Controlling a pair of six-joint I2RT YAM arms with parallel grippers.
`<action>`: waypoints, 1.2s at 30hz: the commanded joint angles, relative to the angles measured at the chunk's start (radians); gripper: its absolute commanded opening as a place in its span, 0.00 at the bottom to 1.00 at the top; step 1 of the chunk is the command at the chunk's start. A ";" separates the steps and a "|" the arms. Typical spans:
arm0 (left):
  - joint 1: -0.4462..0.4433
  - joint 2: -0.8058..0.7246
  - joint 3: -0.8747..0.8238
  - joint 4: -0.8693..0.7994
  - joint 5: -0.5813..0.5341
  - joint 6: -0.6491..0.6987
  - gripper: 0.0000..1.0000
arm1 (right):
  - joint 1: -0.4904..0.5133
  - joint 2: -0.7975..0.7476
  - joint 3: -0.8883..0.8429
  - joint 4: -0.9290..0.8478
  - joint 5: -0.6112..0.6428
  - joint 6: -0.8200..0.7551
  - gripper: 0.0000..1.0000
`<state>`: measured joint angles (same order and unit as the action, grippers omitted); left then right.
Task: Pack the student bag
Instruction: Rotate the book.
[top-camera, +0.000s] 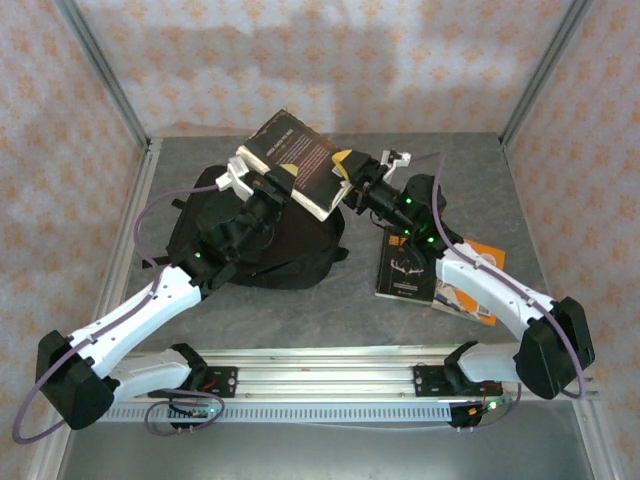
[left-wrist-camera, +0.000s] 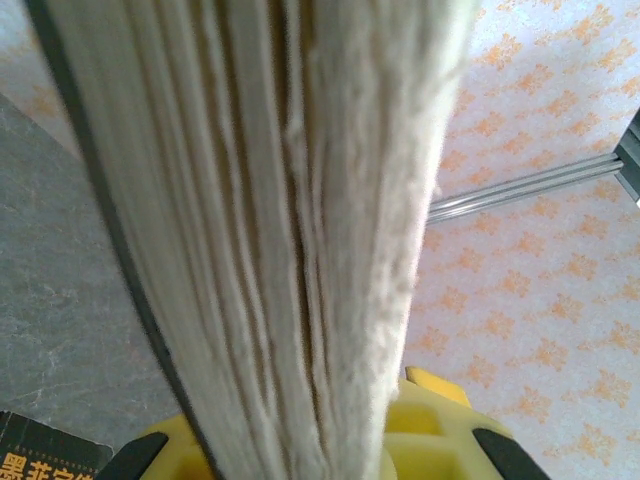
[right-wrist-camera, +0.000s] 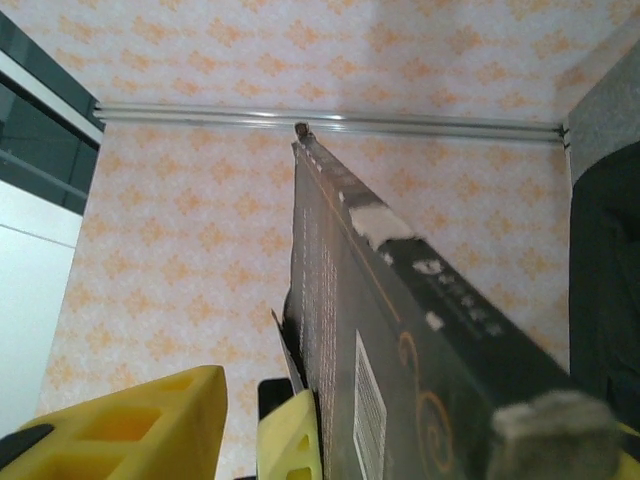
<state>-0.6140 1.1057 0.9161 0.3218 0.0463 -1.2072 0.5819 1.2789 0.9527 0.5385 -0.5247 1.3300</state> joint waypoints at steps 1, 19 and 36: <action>-0.006 -0.013 0.029 0.034 -0.024 0.016 0.00 | 0.010 -0.007 0.057 -0.029 -0.082 -0.049 0.55; -0.007 0.007 0.214 -0.500 0.072 0.338 0.54 | -0.020 -0.162 0.115 -0.600 0.133 -0.367 0.00; -0.231 0.562 0.591 -1.245 -0.156 1.022 0.76 | -0.082 -0.454 0.157 -1.349 0.603 -0.697 0.00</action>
<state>-0.8494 1.6566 1.4471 -0.8288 -0.0383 -0.2848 0.5003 0.8433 1.1137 -0.7765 0.0185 0.6746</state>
